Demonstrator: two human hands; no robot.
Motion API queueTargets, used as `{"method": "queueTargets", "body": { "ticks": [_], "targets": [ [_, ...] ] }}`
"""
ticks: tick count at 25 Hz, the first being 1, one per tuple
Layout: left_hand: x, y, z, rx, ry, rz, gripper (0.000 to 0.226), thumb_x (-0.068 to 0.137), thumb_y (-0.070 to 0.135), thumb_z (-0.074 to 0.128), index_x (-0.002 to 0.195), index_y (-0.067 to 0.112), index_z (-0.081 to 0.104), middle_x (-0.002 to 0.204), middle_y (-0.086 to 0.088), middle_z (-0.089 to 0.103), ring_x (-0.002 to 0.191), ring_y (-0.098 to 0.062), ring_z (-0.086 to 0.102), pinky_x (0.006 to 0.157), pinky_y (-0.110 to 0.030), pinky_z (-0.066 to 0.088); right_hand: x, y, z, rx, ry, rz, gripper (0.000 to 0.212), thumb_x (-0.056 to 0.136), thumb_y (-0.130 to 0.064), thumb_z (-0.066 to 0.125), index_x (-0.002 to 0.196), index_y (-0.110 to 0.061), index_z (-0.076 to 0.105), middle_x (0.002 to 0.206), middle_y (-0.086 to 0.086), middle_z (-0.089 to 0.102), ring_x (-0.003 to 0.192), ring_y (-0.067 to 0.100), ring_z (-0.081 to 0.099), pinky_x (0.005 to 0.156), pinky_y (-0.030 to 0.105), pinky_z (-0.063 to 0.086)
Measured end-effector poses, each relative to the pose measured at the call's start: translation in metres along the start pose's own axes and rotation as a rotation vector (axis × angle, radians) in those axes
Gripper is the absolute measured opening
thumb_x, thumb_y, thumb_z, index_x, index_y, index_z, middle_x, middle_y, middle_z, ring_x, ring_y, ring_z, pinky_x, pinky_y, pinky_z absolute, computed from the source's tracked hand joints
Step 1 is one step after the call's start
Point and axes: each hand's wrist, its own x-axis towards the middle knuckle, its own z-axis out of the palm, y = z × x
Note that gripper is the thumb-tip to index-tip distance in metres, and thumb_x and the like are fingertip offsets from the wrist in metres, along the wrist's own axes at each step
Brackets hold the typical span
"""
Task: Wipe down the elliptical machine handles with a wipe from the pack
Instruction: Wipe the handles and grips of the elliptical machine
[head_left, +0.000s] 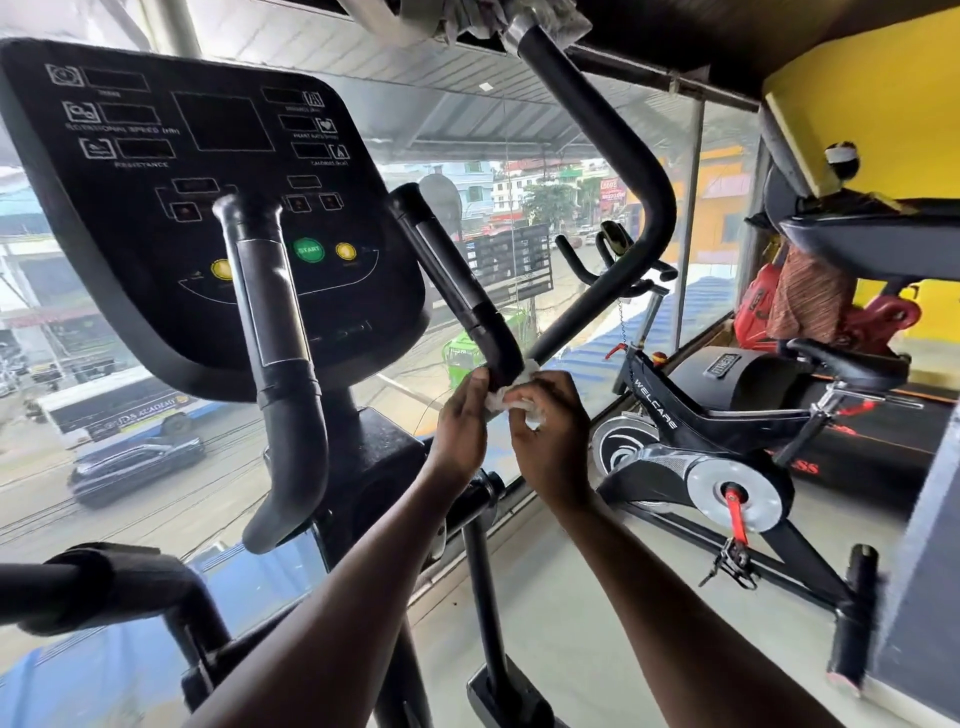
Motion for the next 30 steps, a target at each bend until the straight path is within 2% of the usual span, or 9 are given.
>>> {"method": "queueTargets", "body": {
  "ticks": [2,5,8,12,16,18,21,26,30],
  "targets": [
    [-0.002,0.001,-0.001,-0.063,-0.006,0.010,0.050,0.102,0.045,0.036,0.121,0.008,0.064,0.120,-0.009,0.069,0.115,-0.014,0.064,0.104,-0.035,0.045,0.003,-0.005,0.003,0.018,0.049,-0.001,0.018,0.074,0.007,0.062,0.085,-0.005,0.068,0.096,0.009,0.059,0.093,0.014,0.062,0.082,0.018,0.051],
    [-0.012,0.007,0.004,-0.015,0.019,0.065,0.042,0.092,0.051,0.049,0.119,0.022,0.063,0.121,0.000,0.065,0.115,-0.013,0.061,0.104,-0.035,0.043,-0.009,0.009,0.007,-0.002,-0.087,-0.002,0.020,0.075,0.005,0.064,0.088,-0.009,0.070,0.093,0.005,0.060,0.089,0.010,0.062,0.079,0.022,0.052],
    [-0.035,-0.005,0.023,0.178,0.254,0.027,0.039,0.084,0.043,0.064,0.119,0.027,0.055,0.120,0.005,0.053,0.111,-0.010,0.054,0.096,-0.027,0.043,-0.023,0.021,0.007,0.054,-0.063,0.131,0.013,0.077,-0.013,0.062,0.086,-0.011,0.070,0.088,0.001,0.064,0.085,0.010,0.062,0.076,0.026,0.052],
    [-0.040,-0.023,0.041,-0.229,0.257,-0.166,0.022,0.078,0.042,0.064,0.091,0.028,0.052,0.085,-0.001,0.067,0.079,-0.022,0.065,0.073,-0.041,0.052,-0.026,0.020,-0.003,0.155,-0.178,0.254,0.020,0.081,-0.008,0.063,0.097,-0.016,0.072,0.095,-0.009,0.071,0.090,-0.001,0.065,0.080,0.015,0.049],
    [-0.030,-0.012,0.041,-0.372,0.391,-0.208,0.010,0.092,0.013,0.051,0.087,0.018,0.045,0.067,-0.002,0.049,0.051,-0.013,0.043,0.041,-0.023,0.033,0.009,0.018,-0.024,0.206,-0.245,0.352,0.022,0.077,-0.022,0.048,0.078,-0.023,0.070,0.077,-0.008,0.072,0.077,0.004,0.067,0.071,0.024,0.050],
    [-0.025,-0.006,0.040,-0.366,0.483,-0.210,0.009,0.095,0.010,0.046,0.089,0.015,0.043,0.069,-0.005,0.047,0.051,-0.013,0.041,0.041,-0.024,0.034,0.035,0.008,-0.022,0.203,-0.154,0.341,0.017,0.081,-0.029,0.051,0.082,-0.022,0.067,0.080,-0.004,0.069,0.081,0.011,0.066,0.071,0.020,0.047],
    [-0.023,0.002,0.046,-0.235,0.531,-0.038,0.014,0.096,0.019,0.047,0.084,0.018,0.040,0.070,0.000,0.048,0.061,-0.017,0.044,0.056,-0.031,0.040,0.058,-0.008,0.004,0.303,-0.393,0.374,0.032,0.085,-0.044,0.050,0.098,-0.017,0.062,0.087,-0.002,0.064,0.082,0.009,0.059,0.074,0.024,0.045],
    [-0.011,-0.018,0.047,-0.141,0.523,0.095,0.012,0.096,0.027,0.042,0.089,0.018,0.040,0.071,0.004,0.047,0.066,-0.018,0.045,0.066,-0.042,0.041,0.050,0.004,0.030,0.336,-0.343,0.356,0.059,0.079,-0.059,0.046,0.080,-0.001,0.058,0.067,0.010,0.058,0.061,0.017,0.052,0.059,0.032,0.043],
    [0.007,-0.047,0.032,-0.142,0.618,-0.068,0.010,0.101,0.016,0.040,0.097,0.017,0.049,0.081,0.014,0.052,0.074,0.007,0.053,0.078,-0.026,0.036,0.048,0.011,0.037,0.433,-0.325,0.318,0.054,0.084,-0.050,0.047,0.062,-0.001,0.053,0.061,0.027,0.052,0.057,0.025,0.051,0.064,0.034,0.044]
  ]
}}
